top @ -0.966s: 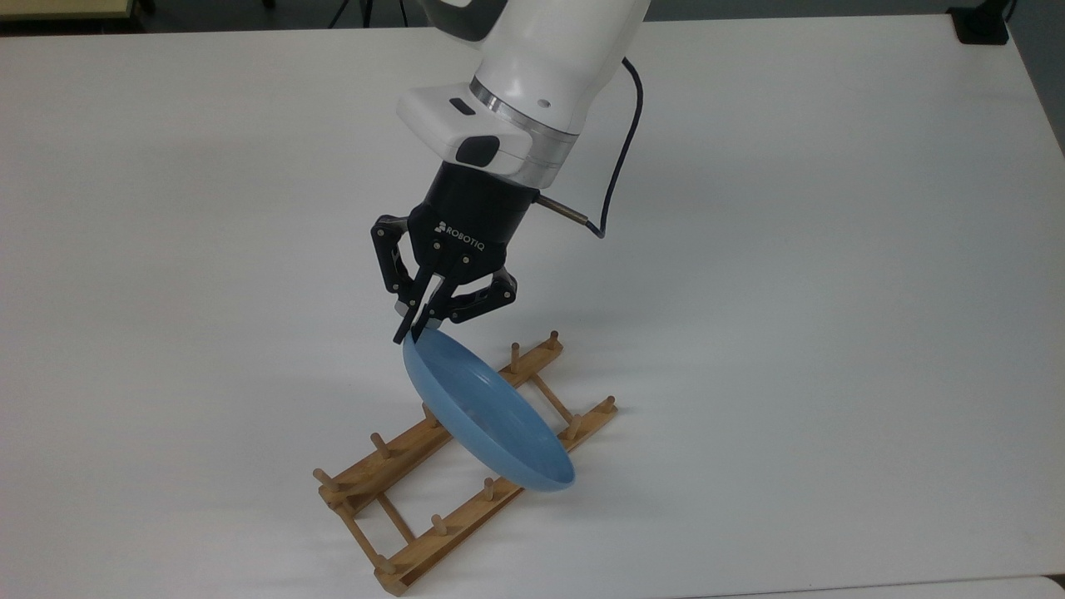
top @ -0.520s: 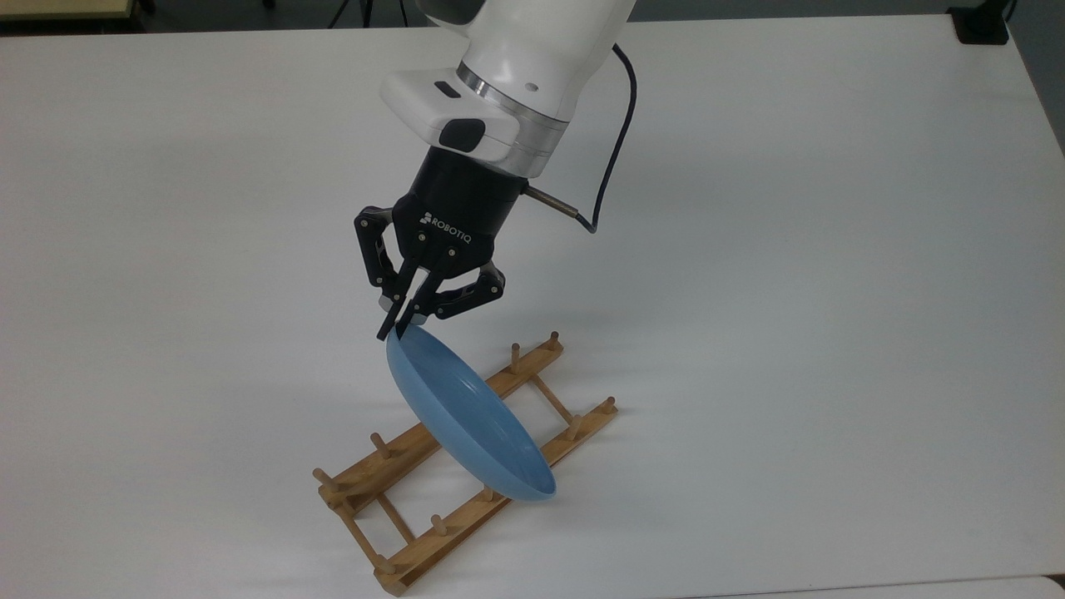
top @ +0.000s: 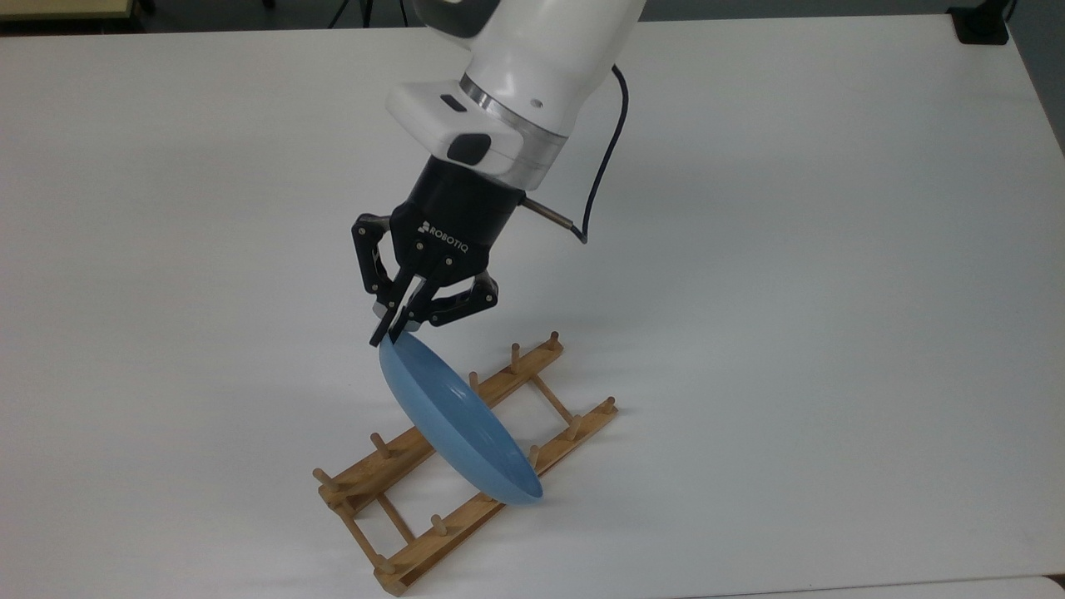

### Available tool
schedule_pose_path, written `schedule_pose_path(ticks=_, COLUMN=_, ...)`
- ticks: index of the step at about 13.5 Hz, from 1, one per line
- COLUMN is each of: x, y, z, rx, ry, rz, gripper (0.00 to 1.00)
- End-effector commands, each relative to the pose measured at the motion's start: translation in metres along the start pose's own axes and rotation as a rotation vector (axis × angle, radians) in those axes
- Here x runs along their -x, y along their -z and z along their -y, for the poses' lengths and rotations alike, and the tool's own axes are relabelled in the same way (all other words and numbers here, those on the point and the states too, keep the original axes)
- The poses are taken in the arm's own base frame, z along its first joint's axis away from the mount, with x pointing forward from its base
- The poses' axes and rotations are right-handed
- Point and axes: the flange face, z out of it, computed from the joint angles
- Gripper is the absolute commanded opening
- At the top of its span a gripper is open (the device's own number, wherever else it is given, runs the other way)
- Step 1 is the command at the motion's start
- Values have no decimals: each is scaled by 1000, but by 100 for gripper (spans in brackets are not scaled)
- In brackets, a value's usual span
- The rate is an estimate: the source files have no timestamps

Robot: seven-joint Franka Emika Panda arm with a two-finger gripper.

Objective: Place plate in plate rack
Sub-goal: 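Carry the upright plate over the wooden rack and lower it between pegs, then open the gripper to release the plate's rim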

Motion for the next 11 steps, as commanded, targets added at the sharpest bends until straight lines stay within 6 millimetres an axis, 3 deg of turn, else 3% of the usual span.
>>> schedule_pose_path(ticks=1, x=11, y=-9, z=8, rx=24, ry=51, rz=-18, gripper=0)
schedule_pose_path(ticks=2, x=13, y=-10, z=11, rx=24, ry=59, rz=-16, gripper=4)
schedule_pose_path(ticks=5, x=25, y=-17, z=24, rx=14, ry=79, rz=4, gripper=47)
schedule_pose_path(ticks=8, x=21, y=-9, z=29, rx=1, ry=69, rz=-1, gripper=100)
schedule_pose_path(ticks=11, x=12, y=10, z=22, rx=-48, ry=-11, rz=36, gripper=100)
